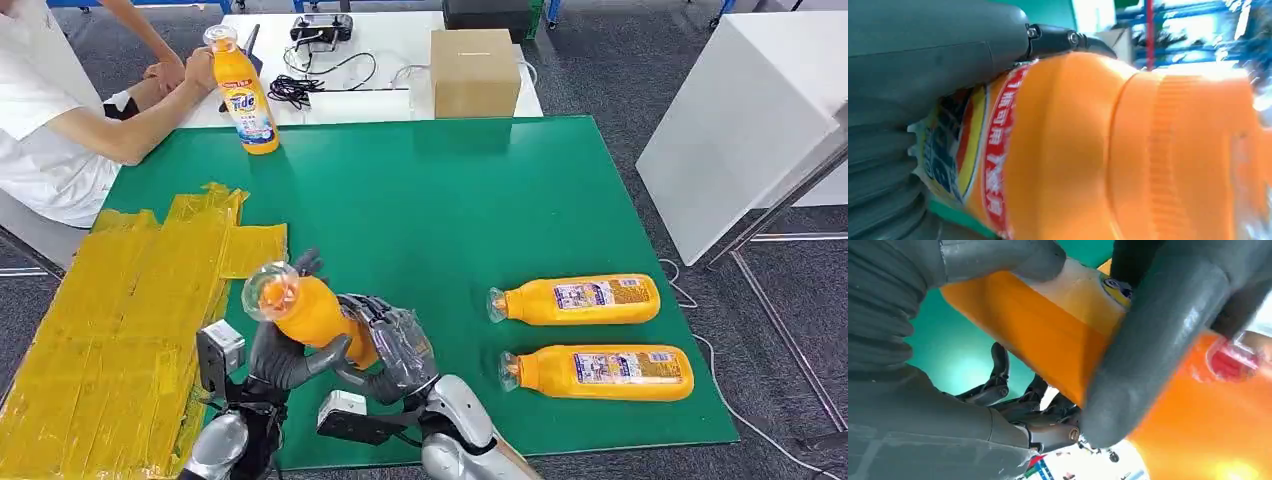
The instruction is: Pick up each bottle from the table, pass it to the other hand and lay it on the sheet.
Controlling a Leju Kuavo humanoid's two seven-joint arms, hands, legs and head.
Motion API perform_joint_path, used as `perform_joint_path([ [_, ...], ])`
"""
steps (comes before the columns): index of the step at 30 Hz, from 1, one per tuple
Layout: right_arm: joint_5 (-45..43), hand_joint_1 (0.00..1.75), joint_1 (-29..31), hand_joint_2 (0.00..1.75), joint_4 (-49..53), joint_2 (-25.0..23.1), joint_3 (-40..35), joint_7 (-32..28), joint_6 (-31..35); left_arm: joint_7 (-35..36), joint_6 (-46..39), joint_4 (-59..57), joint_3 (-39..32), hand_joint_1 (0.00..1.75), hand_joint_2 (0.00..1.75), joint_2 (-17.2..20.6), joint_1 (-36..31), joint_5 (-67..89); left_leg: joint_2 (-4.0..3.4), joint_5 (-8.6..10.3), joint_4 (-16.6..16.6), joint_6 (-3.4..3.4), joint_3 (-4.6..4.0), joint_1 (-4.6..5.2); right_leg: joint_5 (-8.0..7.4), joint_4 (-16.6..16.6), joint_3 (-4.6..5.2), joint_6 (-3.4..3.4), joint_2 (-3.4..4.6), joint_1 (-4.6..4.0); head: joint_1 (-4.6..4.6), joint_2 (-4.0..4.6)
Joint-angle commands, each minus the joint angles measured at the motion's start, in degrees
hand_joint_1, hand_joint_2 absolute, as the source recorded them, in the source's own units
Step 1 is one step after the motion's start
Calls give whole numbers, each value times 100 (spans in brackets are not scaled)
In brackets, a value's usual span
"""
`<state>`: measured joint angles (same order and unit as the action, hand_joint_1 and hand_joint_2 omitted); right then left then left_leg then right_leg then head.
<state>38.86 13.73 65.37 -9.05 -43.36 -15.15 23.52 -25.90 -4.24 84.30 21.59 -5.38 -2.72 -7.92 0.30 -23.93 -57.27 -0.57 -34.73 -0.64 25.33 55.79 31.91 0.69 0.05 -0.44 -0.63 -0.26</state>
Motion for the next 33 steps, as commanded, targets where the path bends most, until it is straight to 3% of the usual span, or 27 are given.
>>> perform_joint_path([
  [1,36,175,-356,175,50,354,-239,22,-70,-90,-344,482,60,175,175,-396,11,-257,26,-14,6,-3,36,-1,19,-16,-48,11,-30,-1,0,0],
  [8,67,175,-339,175,64,327,-201,-9,-222,-398,-211,748,108,175,175,-404,58,-536,16,-2,1,0,3,-3,4,-9,-5,4,-14,-1,0,0],
  [18,42,175,-376,175,88,315,-144,-14,-132,-469,-123,912,-106,175,175,-531,176,-919,15,-7,4,-2,22,-2,10,-13,-25,8,-18,0,2,0],
  [19,19,3,-414,175,138,307,-87,-34,-52,-463,-133,921,-141,175,175,-538,179,-959,15,-5,4,-1,16,-2,8,-12,-19,7,-18,0,0,0],
  [23,-304,0,-614,175,755,368,160,-172,194,-472,-392,960,-424,175,175,-541,161,-1022,12,-2,2,-1,6,-1,5,-8,-6,4,-13,1,0,0],
  [28,-662,0,-967,175,1950,521,664,-288,342,-872,-1313,898,-872,175,175,-438,-53,-211,14,-2,1,1,0,2,6,-3,-2,4,-12,4,0,0],
  [30,-617,0,-1068,175,2286,575,833,-299,455,-1410,-2246,959,-912,175,175,-384,-118,943,22,-4,0,1,5,3,10,-1,-10,5,-21,5,-2,0],
  [31,-614,0,-1090,175,2352,596,866,-281,463,-1406,-2258,1003,-906,175,175,-368,-117,948,21,-4,0,0,2,4,8,-1,-6,5,-17,5,2,0],
  [33,-666,0,-1168,175,2600,623,991,-428,584,-1410,-3576,1094,-990,175,175,-340,-150,3212,13,-7,-1,-1,7,2,8,-3,-10,6,-10,3,0,0],
])
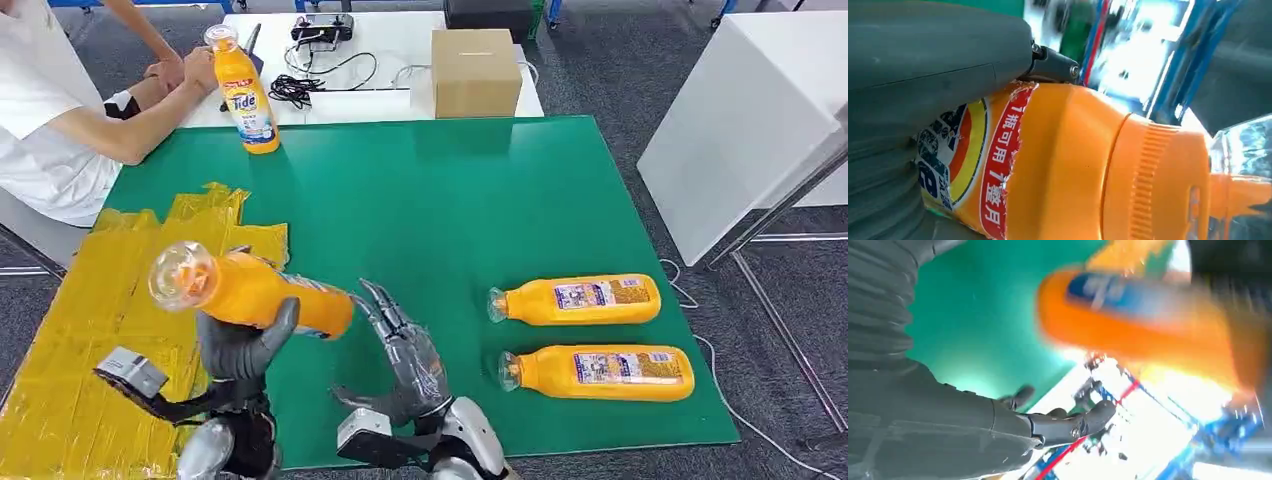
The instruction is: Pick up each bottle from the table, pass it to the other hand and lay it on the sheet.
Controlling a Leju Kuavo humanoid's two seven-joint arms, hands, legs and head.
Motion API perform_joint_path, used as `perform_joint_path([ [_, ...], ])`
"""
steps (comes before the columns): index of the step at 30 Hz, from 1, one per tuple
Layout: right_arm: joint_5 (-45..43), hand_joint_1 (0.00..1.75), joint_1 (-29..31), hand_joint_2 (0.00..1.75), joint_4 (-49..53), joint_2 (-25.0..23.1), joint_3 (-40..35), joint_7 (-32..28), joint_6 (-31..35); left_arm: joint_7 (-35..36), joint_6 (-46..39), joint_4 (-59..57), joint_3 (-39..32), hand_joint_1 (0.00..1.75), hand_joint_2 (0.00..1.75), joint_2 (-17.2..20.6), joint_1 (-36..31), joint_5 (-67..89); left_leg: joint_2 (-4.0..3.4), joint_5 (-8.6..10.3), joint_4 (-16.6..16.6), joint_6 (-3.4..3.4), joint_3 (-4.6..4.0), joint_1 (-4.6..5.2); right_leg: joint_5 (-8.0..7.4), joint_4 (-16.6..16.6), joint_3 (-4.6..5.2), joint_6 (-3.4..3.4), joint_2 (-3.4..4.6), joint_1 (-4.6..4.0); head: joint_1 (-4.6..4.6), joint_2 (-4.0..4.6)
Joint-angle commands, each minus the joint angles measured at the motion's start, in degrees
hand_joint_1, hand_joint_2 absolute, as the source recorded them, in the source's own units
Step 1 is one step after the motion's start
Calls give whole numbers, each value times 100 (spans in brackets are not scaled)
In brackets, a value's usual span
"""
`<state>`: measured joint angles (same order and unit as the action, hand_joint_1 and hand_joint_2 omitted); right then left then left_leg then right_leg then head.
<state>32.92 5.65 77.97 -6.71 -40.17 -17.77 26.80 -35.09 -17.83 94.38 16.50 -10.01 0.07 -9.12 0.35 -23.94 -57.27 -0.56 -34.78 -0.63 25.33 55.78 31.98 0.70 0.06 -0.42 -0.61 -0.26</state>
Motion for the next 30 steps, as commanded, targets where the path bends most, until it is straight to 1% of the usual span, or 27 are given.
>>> perform_joint_path([
  [1,-86,0,-360,175,1367,397,679,-192,266,-491,-2217,113,-673,175,175,4,-410,3750,13,-3,2,-2,10,2,8,-3,-15,6,-16,2,-2,0],
  [2,-78,0,-377,175,1466,427,737,-233,330,-491,-2217,19,-1191,175,175,-235,-413,5463,13,-9,0,-3,22,3,13,-3,-29,9,-18,3,-2,0],
  [3,-53,0,-382,175,1527,442,782,-270,373,-491,-2217,15,-1651,175,175,-413,-458,6614,5,-7,2,-3,18,2,8,-5,-23,8,-9,2,-4,0],
  [4,-53,0,-382,175,1527,442,782,-270,373,-491,-2217,15,-1651,175,175,-413,-458,6614,-2,-4,1,-2,10,2,4,-3,-13,6,-2,2,0,0],
  [5,-42,0,-399,175,1589,450,853,-294,389,-418,-2217,-39,-1976,175,175,-426,-547,7659,-3,-11,2,-3,26,3,10,-6,-31,9,-2,2,-2,0],
  [6,-67,0,-413,175,1618,457,891,-314,368,173,-2217,-110,-1956,175,175,-212,-618,8701,2,-6,3,-3,19,3,7,-6,-24,7,-6,4,-2,0],
  [7,-67,0,-413,175,1618,457,891,-314,368,173,-2217,-110,-1956,175,175,-212,-618,8701,4,-2,4,-2,14,4,4,-5,-19,6,-6,6,-6,0],
  [8,-68,0,-451,175,1681,459,997,-329,388,1304,-2217,-654,-1454,175,175,472,-816,9606,-2,-7,7,-1,30,3,6,-9,-33,8,-1,7,-2,0],
  [9,-62,0,-477,175,1740,459,1063,-339,344,2020,-2217,-1402,-965,175,175,947,-1095,9852,-8,-2,10,1,26,4,2,-8,-25,4,4,9,-2,0],
  [10,-53,0,-517,175,1801,460,1126,-340,304,2476,-2210,-1729,-532,175,175,1315,-1332,9772,4,4,17,2,28,12,2,-11,-27,2,-11,12,-2,0],
  [11,-16,0,-558,175,1862,445,1204,-339,266,3011,-1623,-2049,-101,175,175,1744,-1605,9912,16,7,26,4,43,12,4,-17,-45,2,-25,12,-2,0],
  [12,5,0,-572,175,1901,442,1243,-322,231,3336,-1331,-2210,255,175,175,1979,-1792,9912,35,12,24,4,36,12,5,-15,-38,1,-42,13,-2,0],
  [13,13,0,-586,175,1939,452,1265,-309,204,3380,-1374,-2382,301,175,175,1989,-1879,9912,40,12,17,4,32,9,7,-9,-32,-1,-47,11,-2,0],
  [15,81,0,-614,175,2013,414,1380,-293,154,3427,-624,-2903,537,175,175,2076,-2202,9826,31,11,12,3,32,1,4,-8,-32,0,-37,4,0,0],
  [16,88,0,-621,175,2028,414,1397,-290,158,3430,-550,-2974,565,175,175,2075,-2242,9803,21,9,9,2,30,-1,4,-6,-28,1,-29,0,-2,0],
  [17,97,0,-643,175,2083,411,1470,-273,132,3541,-53,-3415,691,175,175,2063,-2454,9806,21,7,11,2,38,-2,5,-8,-37,3,-29,-3,0,0],
  [19,99,0,-653,175,2109,410,1496,-268,101,3590,-113,-3641,735,175,175,2050,-2540,9784,17,9,10,0,31,1,5,-4,-31,5,-25,-1,-2,0],
  [20,99,0,-653,175,2109,410,1496,-268,101,3590,-113,-3641,735,175,175,2050,-2540,9784,20,5,12,-1,42,-1,8,-10,-46,8,-29,-2,-2,0],
  [23,99,0,-653,175,2109,410,1496,-268,101,3590,-113,-3641,735,175,175,2050,-2540,9784,3,2,7,-1,35,1,6,-5,-36,8,-11,-1,-4,0],
  [24,115,0,-656,175,2093,378,1508,-272,95,3680,116,-3741,746,175,175,2023,-2574,9719,4,-3,7,-2,43,-1,10,-7,-47,10,-13,-2,-4,0],
  [25,140,0,-664,175,2100,358,1528,-271,91,3723,368,-3885,752,175,175,1999,-2645,9595,2,0,6,0,33,-1,7,-4,-35,7,-9,-2,-4,0],
  [27,223,0,-671,175,2080,296,1568,-213,55,3718,939,-4521,643,175,175,1859,-2916,9066,5,5,7,1,21,2,5,-2,-22,4,-12,8,-2,0],
  [28,241,0,-672,175,2059,280,1578,-195,43,3714,1066,-4772,543,175,175,1796,-3012,8847,13,2,9,1,35,1,8,-7,-41,5,-22,7,-2,0],
  [30,271,0,-628,175,1956,256,1583,-168,24,3783,1171,-5425,533,175,175,1767,-3301,8603,7,7,5,1,15,1,1,-4,-18,3,-12,8,-4,0],
])
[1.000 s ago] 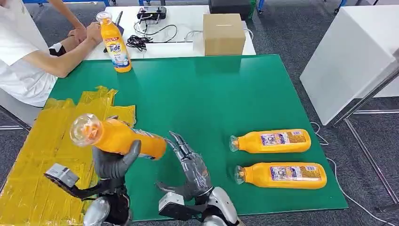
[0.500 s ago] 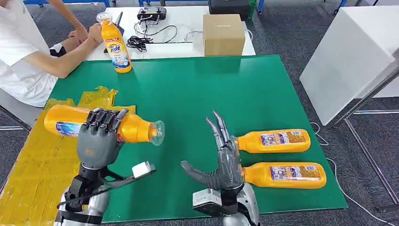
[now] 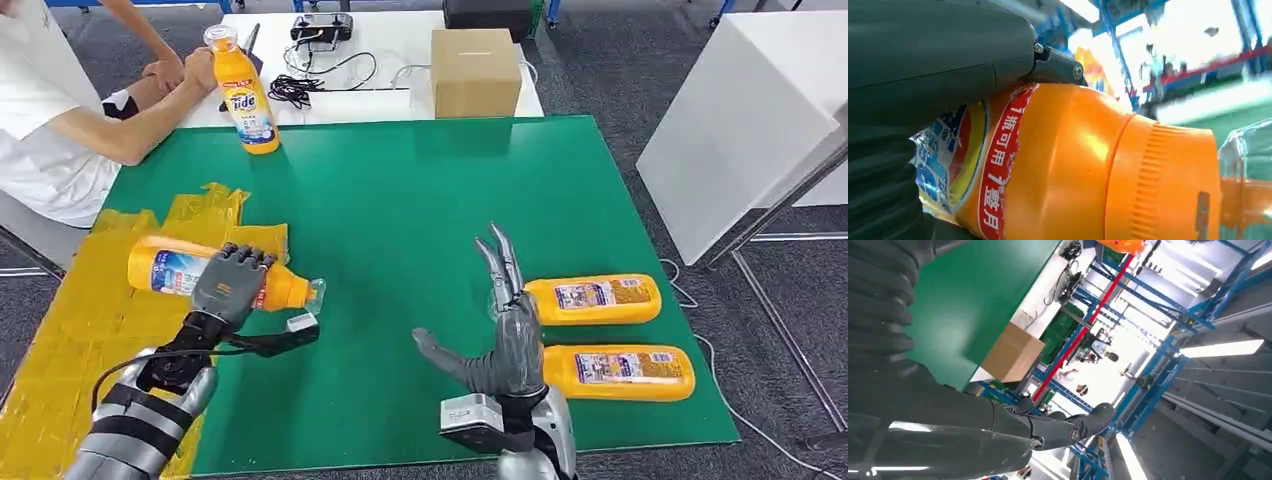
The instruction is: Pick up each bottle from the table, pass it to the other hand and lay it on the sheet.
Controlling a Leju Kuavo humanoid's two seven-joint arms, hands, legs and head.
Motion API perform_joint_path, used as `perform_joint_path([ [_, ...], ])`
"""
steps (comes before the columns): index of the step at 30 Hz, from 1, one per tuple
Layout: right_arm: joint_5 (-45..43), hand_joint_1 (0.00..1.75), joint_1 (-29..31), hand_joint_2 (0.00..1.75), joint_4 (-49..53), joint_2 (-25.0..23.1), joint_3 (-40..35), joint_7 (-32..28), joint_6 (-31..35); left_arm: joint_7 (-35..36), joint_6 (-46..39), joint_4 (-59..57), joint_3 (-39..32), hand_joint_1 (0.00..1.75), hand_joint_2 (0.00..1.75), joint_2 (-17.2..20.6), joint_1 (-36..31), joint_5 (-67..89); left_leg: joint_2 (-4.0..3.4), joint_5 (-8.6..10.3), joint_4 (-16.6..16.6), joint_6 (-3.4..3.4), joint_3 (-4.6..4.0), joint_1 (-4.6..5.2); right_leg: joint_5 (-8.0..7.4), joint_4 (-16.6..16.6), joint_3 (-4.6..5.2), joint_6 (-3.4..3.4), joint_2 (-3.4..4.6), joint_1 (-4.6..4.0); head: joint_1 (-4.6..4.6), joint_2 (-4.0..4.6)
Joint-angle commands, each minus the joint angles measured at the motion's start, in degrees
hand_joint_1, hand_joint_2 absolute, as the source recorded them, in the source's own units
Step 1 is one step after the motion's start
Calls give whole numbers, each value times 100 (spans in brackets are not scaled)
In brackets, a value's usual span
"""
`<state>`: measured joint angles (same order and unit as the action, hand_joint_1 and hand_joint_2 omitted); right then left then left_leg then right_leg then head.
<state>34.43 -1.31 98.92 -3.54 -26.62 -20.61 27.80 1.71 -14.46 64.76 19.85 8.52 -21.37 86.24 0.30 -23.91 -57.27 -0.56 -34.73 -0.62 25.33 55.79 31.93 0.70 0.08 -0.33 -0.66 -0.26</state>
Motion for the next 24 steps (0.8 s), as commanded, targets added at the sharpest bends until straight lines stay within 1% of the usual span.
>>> perform_joint_path([
  [1,120,0,85,175,-163,-69,230,117,-74,89,809,-2503,203,175,175,-79,-1173,-947,13,0,6,1,22,-1,4,-7,-27,4,-15,-2,2,0],
  [3,121,0,91,175,-184,-76,231,117,-68,75,781,-2549,213,175,175,-76,-1193,-960,9,-2,6,1,27,-3,5,-9,-33,5,-14,-4,0,0],
  [4,125,0,104,175,-197,-72,228,123,-71,140,854,-2750,155,175,175,-126,-1267,-1042,7,-1,5,1,19,0,4,-6,-22,4,-11,-2,2,0],
  [6,125,0,138,175,-236,-80,220,141,-82,365,757,-3039,28,175,175,-199,-1363,-1150,7,1,8,0,20,3,3,-5,-23,3,-10,0,0,0],
  [7,132,0,156,175,-255,-82,214,156,-90,483,718,-3157,3,175,175,-223,-1404,-1126,7,-3,9,0,34,1,5,-10,-37,5,-10,-3,2,0],
  [8,135,0,169,175,-272,-88,215,169,-93,565,674,-3232,-62,58,175,-252,-1433,-1145,4,-1,9,1,30,2,3,-7,-33,4,-5,-2,0,0],
  [9,135,0,182,175,-294,-94,218,182,-91,572,637,-3295,-136,0,175,-287,-1435,-1199,2,-3,11,0,39,2,3,-10,-43,6,-4,-2,2,0],
  [12,131,0,208,175,-363,-77,220,220,-114,468,525,-3398,-258,0,175,-309,-1411,-1301,-3,0,10,0,32,3,-1,-6,-33,4,2,-3,2,0],
  [14,131,0,205,175,-372,-71,227,220,-111,459,511,-3398,-262,0,175,-306,-1395,-1305,-8,-4,17,0,59,3,1,-16,-61,9,4,-3,2,0],
  [15,131,0,205,175,-372,-71,227,220,-111,459,511,-3398,-262,0,175,-306,-1395,-1305,-2,-1,10,0,43,2,0,-8,-46,5,0,-4,2,0],
  [18,131,0,205,175,-372,-71,227,220,-111,459,511,-3398,-262,0,175,-306,-1395,-1305,-1,0,9,0,49,3,-1,-6,-52,5,1,-3,0,0],
  [19,131,0,205,175,-372,-71,227,220,-111,459,511,-3398,-262,0,175,-306,-1395,-1305,-7,-3,19,-2,71,2,-1,-20,-75,11,4,-4,2,0],
  [20,131,0,205,175,-372,-71,227,220,-111,459,511,-3398,-262,0,175,-306,-1395,-1305,0,1,12,-1,57,3,-2,-8,-62,6,1,-2,2,0],
  [21,141,0,208,175,-379,-61,222,229,-125,450,530,-3393,-271,0,175,-312,-1397,-1312,-5,0,15,-1,65,3,-3,-12,-69,7,5,-3,2,0],
  [24,168,0,205,175,-425,-54,237,277,-134,457,177,-3187,-421,0,175,-334,-1254,-1391,-4,0,16,0,71,1,-3,-14,-76,7,3,-4,2,0],
])
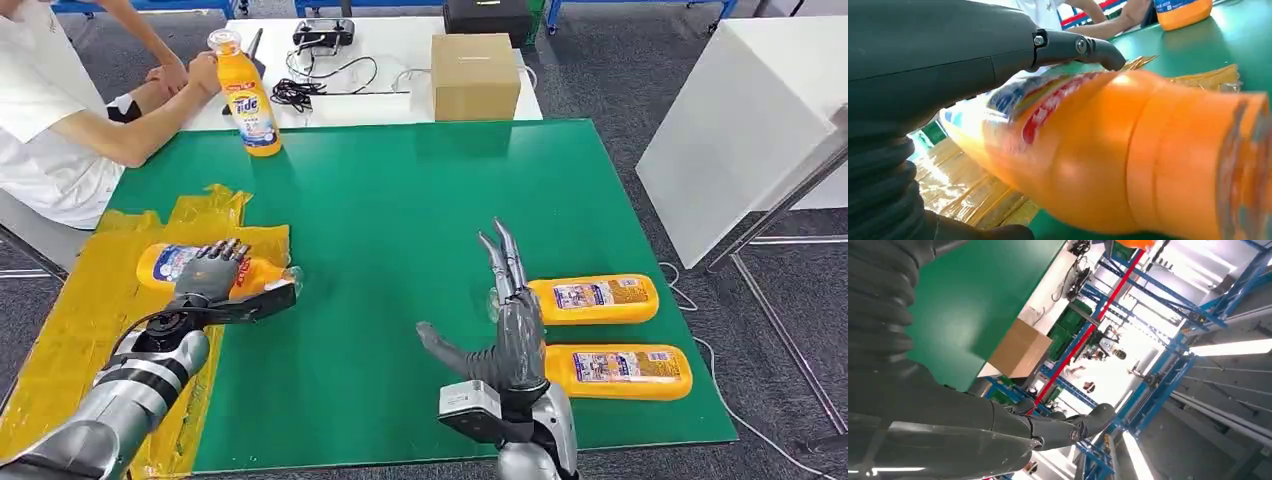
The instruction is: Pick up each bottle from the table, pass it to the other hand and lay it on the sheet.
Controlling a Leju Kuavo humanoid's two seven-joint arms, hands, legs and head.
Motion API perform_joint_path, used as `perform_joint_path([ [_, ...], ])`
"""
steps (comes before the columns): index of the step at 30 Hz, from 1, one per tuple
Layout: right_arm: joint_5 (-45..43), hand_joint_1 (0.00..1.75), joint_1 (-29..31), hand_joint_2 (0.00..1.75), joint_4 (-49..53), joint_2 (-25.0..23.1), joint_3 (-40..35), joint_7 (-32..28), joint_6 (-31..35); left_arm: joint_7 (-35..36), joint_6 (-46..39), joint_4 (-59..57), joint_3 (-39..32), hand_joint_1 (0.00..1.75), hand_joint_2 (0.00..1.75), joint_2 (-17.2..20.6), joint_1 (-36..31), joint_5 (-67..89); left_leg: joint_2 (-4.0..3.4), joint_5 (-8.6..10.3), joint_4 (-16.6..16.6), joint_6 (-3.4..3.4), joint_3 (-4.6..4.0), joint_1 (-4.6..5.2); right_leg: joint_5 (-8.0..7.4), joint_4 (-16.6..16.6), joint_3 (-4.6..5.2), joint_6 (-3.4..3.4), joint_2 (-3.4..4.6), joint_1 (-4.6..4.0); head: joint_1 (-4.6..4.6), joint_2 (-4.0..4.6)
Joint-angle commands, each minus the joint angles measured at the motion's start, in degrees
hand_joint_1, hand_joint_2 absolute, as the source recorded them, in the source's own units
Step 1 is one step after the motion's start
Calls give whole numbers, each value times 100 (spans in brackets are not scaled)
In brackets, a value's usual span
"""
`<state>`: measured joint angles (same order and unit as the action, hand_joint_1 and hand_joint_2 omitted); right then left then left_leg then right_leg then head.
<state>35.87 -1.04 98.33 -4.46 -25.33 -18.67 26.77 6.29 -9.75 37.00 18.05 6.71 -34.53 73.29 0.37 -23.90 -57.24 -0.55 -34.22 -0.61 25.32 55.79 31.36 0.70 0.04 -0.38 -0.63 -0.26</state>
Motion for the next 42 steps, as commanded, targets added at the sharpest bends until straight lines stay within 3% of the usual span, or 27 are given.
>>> perform_joint_path([
  [1,31,0,171,175,-370,36,114,86,-27,-28,-342,-342,-285,0,175,-164,108,-132,-8,-1,10,-1,20,2,-1,-11,-18,6,5,2,0,0],
  [6,103,0,56,175,-346,52,181,138,-11,-336,-564,643,-514,0,175,-235,614,-461,-6,-1,8,-2,21,4,0,-7,-18,5,4,4,0,0],
  [10,188,0,-26,175,-300,145,237,136,134,-1550,-717,2111,-754,0,175,-379,1369,-1859,-14,-9,16,-4,37,3,4,-22,-36,12,9,3,0,0],
  [12,471,0,-62,175,-263,274,275,232,284,-2367,-200,3269,-841,0,175,-459,1968,-3386,-13,-11,10,-5,27,2,6,-18,-26,11,7,2,0,0],
  [17,1103,0,-65,175,-235,654,564,615,241,-3134,325,5151,-799,0,175,-414,2968,-4863,-27,-22,3,-9,8,6,10,-14,-4,14,19,8,0,0],
  [21,1422,0,-64,175,-227,777,738,767,97,-3554,630,5495,-915,0,175,-510,3150,-5479,-26,-23,-2,-12,-12,10,9,-11,15,10,15,7,0,0],
  [23,2144,0,18,175,-307,1090,779,1145,-310,-3661,344,5734,-1146,0,175,-782,3305,-5543,-29,-41,3,-13,25,11,23,-22,-23,17,15,8,-2,0],
  [25,2502,0,170,175,-422,1496,713,1406,-835,-3689,138,5826,-1160,0,175,-927,3333,-5539,-23,-24,-3,-14,-15,10,8,-13,17,12,14,6,7,0],
  [27,2362,0,424,175,-682,1909,799,1473,-1299,-3771,197,5909,-1138,0,175,-1003,3402,-5861,-10,-23,-1,-21,-11,13,9,-18,11,17,1,9,0,0],
  [34,2270,0,451,175,-734,1905,868,1400,-1329,-3779,182,5897,-1126,0,175,-996,3414,-5876,-9,-20,1,-17,-18,14,7,-16,14,12,4,11,0,0],
  [36,2326,0,576,175,-900,2460,761,1637,-1961,-3884,271,5930,-1132,0,175,-1064,3463,-6200,-14,-21,2,-14,-14,14,8,-15,13,9,9,10,0,0],
  [38,2062,0,664,175,-1251,2871,938,1466,-2279,-3943,196,5984,-1166,0,175,-1184,3503,-6459,-9,-19,0,-17,-19,17,7,-12,18,11,4,14,2,0],
  [42,1980,0,744,175,-1768,2890,1143,1273,-2347,-3881,83,5864,-1165,0,175,-1256,3428,-6887,14,-15,-1,-21,-24,15,5,-16,17,14,-15,12,0,0],
])
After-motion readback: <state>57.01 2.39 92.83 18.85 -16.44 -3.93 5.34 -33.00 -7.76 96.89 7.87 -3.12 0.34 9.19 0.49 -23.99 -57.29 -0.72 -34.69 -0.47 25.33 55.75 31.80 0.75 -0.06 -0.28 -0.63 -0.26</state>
